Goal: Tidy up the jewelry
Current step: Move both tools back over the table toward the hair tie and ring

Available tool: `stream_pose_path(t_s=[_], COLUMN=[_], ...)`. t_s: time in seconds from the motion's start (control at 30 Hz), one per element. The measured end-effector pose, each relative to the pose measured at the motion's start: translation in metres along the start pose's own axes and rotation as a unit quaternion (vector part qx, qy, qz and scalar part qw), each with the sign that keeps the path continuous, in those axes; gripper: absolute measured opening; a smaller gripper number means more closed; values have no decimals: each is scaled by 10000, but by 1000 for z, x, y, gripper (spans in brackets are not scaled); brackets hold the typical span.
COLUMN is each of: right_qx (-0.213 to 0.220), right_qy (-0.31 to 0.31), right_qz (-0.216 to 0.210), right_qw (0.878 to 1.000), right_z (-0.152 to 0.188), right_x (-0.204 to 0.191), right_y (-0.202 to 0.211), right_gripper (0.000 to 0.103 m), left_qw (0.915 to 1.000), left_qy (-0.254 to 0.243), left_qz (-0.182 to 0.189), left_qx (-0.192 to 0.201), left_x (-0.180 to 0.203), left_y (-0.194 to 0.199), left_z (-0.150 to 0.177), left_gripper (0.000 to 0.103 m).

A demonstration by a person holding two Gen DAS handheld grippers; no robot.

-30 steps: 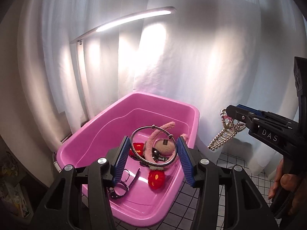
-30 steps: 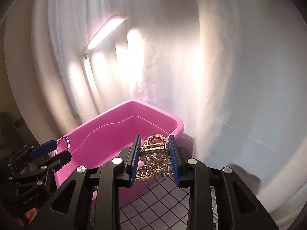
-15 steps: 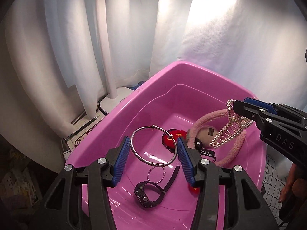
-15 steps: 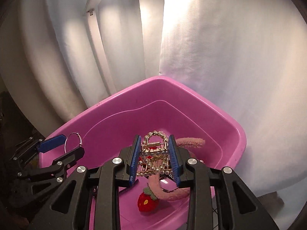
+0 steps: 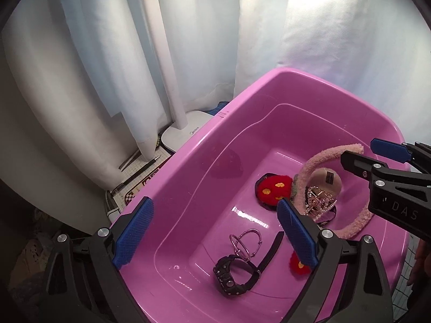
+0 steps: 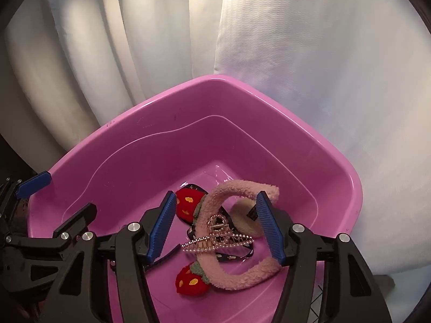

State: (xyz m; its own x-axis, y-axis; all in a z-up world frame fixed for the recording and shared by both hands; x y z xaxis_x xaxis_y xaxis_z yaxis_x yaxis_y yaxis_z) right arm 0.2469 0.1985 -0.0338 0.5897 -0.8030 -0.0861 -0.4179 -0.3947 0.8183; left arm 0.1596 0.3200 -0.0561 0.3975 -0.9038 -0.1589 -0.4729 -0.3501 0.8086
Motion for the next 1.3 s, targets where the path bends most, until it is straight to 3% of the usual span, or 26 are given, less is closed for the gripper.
stream_pose_path(t_s=[0.37,0.8,1.07,1.3], right_qx=[158,477,866,1254], right_qy=[-4,-228,-595,-1030], right_qz=[31,-51,-67,166], right_qw=[9999,9986,9944,9866], right_z=[1,26,64,125], right_x=[-4,8,22,45], right_y=[15,49,90,131], right_gripper=[59,60,61,62], left_qw=[10000,9999,9992,9960], left_qy=[49,101,18,-113], left_qz=[-3,24,206,604], left_qx=[-75,65,347,653], left_x=[-3,-1,11,36], left_y=[-1,19,53,88], left_z=[1,15,32,54], left_gripper=[96,96,96,96])
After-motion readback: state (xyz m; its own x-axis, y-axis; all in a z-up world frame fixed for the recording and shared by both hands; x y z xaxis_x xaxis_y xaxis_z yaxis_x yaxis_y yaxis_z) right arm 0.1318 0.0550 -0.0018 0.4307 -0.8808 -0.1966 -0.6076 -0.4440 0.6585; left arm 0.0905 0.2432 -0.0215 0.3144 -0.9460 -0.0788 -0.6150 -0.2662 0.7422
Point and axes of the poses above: each gripper's, at about its wrist camera, not at the fingertips, and y roughly against the way its jaws point, x to its right, z to its underside, the point moved 5 cm from there along -y, roughly the way its jaws point, and after that the axes turned 4 degrees about -y, right-handed, at the moved point
